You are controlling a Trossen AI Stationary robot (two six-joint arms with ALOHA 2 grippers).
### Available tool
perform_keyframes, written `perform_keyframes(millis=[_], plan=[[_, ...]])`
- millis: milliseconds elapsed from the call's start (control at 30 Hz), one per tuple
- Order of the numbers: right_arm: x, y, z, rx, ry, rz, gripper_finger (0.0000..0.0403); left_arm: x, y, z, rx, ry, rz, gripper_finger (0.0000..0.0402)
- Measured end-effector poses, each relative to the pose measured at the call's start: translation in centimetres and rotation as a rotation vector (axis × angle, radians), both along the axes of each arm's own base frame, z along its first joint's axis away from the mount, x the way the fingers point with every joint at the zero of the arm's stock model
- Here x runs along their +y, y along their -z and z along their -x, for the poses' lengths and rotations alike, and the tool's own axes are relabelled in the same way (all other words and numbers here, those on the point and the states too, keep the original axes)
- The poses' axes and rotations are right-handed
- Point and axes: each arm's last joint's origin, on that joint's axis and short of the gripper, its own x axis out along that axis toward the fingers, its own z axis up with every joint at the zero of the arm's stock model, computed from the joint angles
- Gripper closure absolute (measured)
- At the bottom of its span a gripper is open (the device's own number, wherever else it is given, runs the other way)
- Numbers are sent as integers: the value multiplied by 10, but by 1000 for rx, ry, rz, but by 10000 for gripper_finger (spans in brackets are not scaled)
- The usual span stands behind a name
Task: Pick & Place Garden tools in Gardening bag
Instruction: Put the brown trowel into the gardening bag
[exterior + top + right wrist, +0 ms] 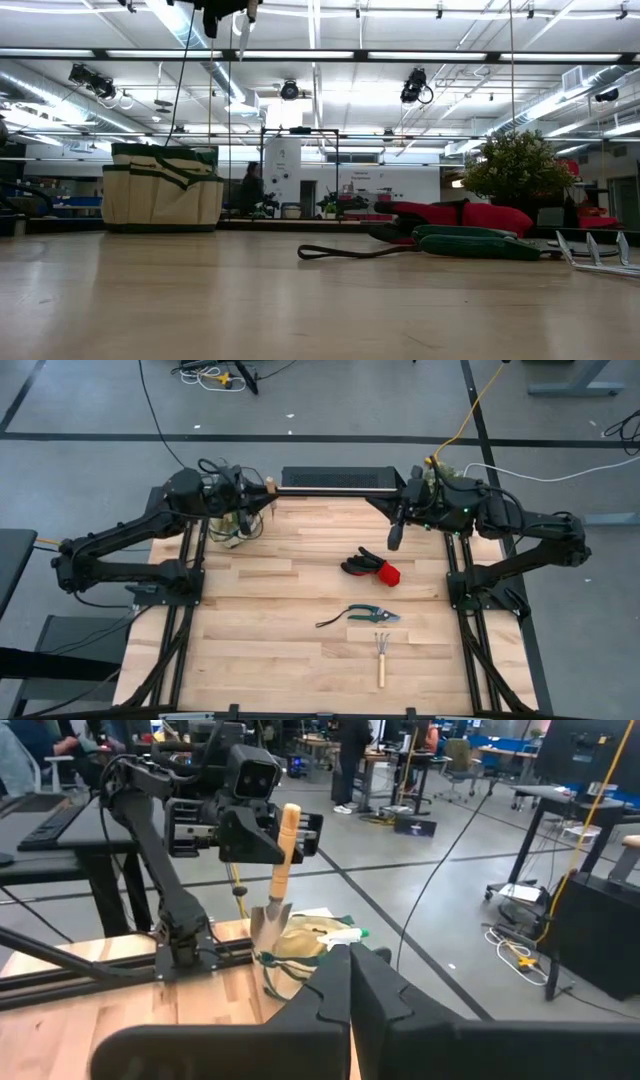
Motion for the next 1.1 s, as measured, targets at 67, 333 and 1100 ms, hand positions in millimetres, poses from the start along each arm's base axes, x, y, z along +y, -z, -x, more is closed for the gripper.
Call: perform_keyframes(millis=[67, 333, 1100], plan=[[0, 1, -1, 4, 0, 0, 402, -2, -1, 5, 9, -5, -8, 323], [0, 3, -5, 13, 0, -6, 403, -18, -6, 37, 50, -29, 4, 323], [0, 3, -5, 10, 0, -9, 403, -40, -4, 98, 115, -310, -7, 323]])
